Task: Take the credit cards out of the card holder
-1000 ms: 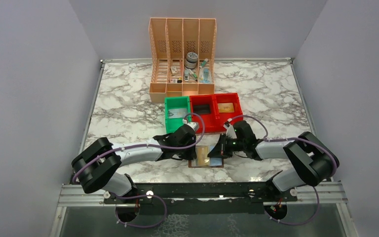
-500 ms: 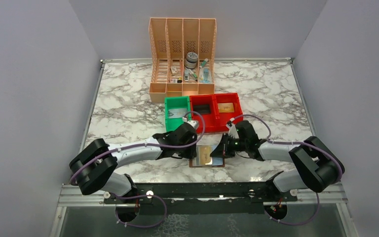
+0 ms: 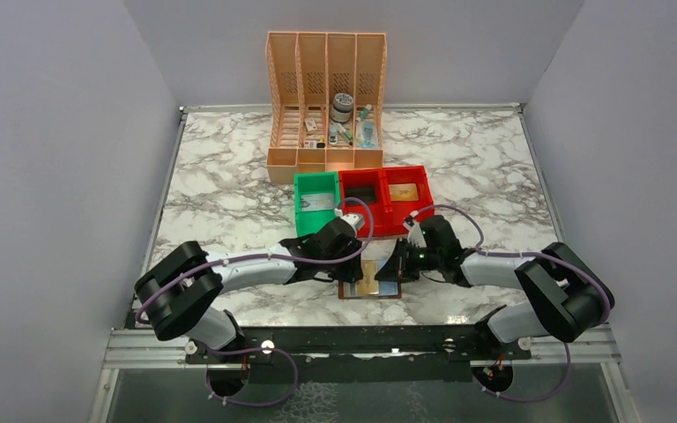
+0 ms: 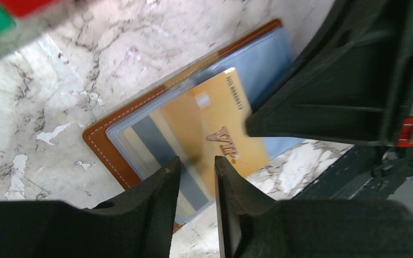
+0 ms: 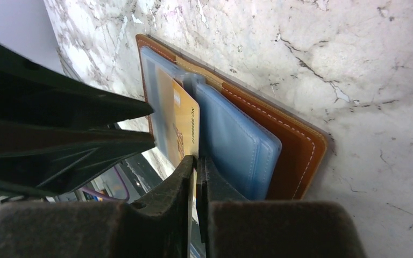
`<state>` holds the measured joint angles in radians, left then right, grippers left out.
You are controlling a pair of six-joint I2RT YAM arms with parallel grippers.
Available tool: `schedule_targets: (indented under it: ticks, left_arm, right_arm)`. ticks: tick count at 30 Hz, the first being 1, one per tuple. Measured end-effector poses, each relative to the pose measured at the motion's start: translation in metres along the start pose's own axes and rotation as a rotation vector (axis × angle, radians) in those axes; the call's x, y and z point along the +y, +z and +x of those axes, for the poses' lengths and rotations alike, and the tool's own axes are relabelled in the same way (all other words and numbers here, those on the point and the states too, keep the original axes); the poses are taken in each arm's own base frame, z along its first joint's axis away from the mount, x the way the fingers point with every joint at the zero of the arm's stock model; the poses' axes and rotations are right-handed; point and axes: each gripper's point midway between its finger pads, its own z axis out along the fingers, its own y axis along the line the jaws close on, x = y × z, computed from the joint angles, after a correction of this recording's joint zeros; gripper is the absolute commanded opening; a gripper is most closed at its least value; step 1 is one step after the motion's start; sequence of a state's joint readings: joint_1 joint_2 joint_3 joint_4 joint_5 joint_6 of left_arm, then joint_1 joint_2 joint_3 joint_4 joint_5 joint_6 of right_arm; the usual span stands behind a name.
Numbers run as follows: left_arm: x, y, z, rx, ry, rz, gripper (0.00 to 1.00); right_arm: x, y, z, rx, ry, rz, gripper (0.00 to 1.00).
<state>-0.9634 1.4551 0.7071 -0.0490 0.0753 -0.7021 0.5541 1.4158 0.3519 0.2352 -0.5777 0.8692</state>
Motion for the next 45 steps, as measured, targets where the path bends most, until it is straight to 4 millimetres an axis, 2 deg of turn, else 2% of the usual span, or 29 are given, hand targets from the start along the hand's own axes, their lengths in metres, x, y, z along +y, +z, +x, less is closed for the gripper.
schedule_targets:
  ticks: [3, 8, 12, 17, 22, 24, 31, 32, 35, 41, 45]
  left_arm:
    - [0.009, 0.008, 0.014, 0.042, -0.008, -0.015, 0.23]
    - [0.005, 0.013, 0.015, 0.04, -0.003, -0.003, 0.19]
    - [0.008, 0.013, 0.015, 0.039, -0.003, -0.017, 0.18]
    - [0.008, 0.013, 0.016, 0.039, -0.001, -0.021, 0.18]
    - [0.009, 0.012, 0.016, 0.039, -0.001, -0.028, 0.18]
    - [0.01, 0.012, 0.016, 0.039, -0.001, -0.033, 0.18]
    - [0.011, 0.011, 0.016, 0.037, 0.001, -0.038, 0.17]
    - [0.011, 0.011, 0.016, 0.037, 0.001, -0.038, 0.18]
    - [0.011, 0.011, 0.016, 0.037, 0.002, -0.038, 0.18]
    - [0.011, 0.011, 0.015, 0.04, 0.01, -0.04, 0.17]
    - [0.011, 0.011, 0.016, 0.043, 0.01, -0.043, 0.16]
  right_arm:
    - [0.001, 0.0, -0.001, -0.006, -0.003, -0.006, 0.13]
    - [0.002, 0.0, -0.001, -0.026, 0.006, -0.031, 0.24]
    - [0.003, 0.001, 0.0, -0.052, 0.016, -0.067, 0.27]
    - [0.005, 0.005, 0.0, -0.056, 0.005, -0.11, 0.27]
    - [0.008, 0.012, -0.005, -0.038, -0.024, -0.123, 0.06]
    - [0.005, 0.013, -0.006, -0.036, -0.023, -0.117, 0.01]
    - [0.003, 0.005, -0.008, -0.07, -0.041, -0.085, 0.01]
    - [0.008, 0.001, -0.012, -0.09, -0.057, -0.096, 0.01]
    - [0.008, -0.004, -0.014, -0.097, -0.079, -0.083, 0.07]
    - [0.017, 0.003, -0.022, -0.039, -0.111, -0.094, 0.18]
    - [0.016, 0.005, -0.018, -0.019, -0.109, -0.1, 0.18]
